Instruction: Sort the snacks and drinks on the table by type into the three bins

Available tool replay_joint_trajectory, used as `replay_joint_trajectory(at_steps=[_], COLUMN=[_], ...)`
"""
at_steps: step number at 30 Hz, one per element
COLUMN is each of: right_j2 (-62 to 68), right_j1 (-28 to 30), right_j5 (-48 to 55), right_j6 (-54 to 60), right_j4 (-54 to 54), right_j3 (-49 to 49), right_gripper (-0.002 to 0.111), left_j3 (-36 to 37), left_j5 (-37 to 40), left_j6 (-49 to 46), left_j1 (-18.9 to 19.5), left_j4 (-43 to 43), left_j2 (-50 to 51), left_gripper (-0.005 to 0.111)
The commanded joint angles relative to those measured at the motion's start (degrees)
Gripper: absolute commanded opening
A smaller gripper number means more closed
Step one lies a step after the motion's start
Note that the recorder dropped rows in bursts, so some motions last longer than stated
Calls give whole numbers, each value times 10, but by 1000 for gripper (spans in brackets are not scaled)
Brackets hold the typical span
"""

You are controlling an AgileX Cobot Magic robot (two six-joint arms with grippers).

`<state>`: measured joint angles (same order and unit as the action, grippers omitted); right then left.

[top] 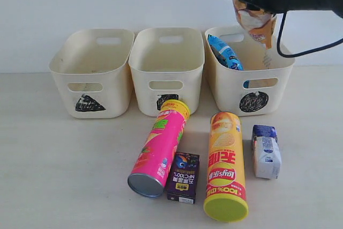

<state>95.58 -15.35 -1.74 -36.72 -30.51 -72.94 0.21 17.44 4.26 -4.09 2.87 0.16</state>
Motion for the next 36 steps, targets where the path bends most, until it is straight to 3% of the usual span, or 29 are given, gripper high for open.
replay_joint_trajectory(at_steps=[1,13,17,19,22,25,31,33,36], right_j2=[53,215,245,250,251,244,203,184,153], right_j1=[39,49,49,49,49,49,49,49,46], right_j5=[-56,-29,-1,4,11,29,114,162,269], right_j6=[-40,-50,-51,-52,-55,-63,-18,31,128], right_j4=[2,2,2,2,2,2,2,2,2], right_j3=[-30,-178,-200,-200,-200,-200,-200,-200,-200], right_gripper=[0,5,28,46,64,75,74,66,40], left_j3=[-2,-2,-2,-2,-2,-2,-2,-2,-2], left_j5=[-4,-4,-4,-4,-4,-4,-4,-4,-4], left_j6=[4,4,4,4,4,4,4,4,4], left_j1=[1,1,1,1,1,1,1,1,1], left_j4=[-3,-3,-3,-3,-3,-3,-3,-3,-3], left_j2=[-2,-2,-2,-2,-2,-2,-2,-2,-2], left_gripper=[4,4,4,4,4,4,4,4,4])
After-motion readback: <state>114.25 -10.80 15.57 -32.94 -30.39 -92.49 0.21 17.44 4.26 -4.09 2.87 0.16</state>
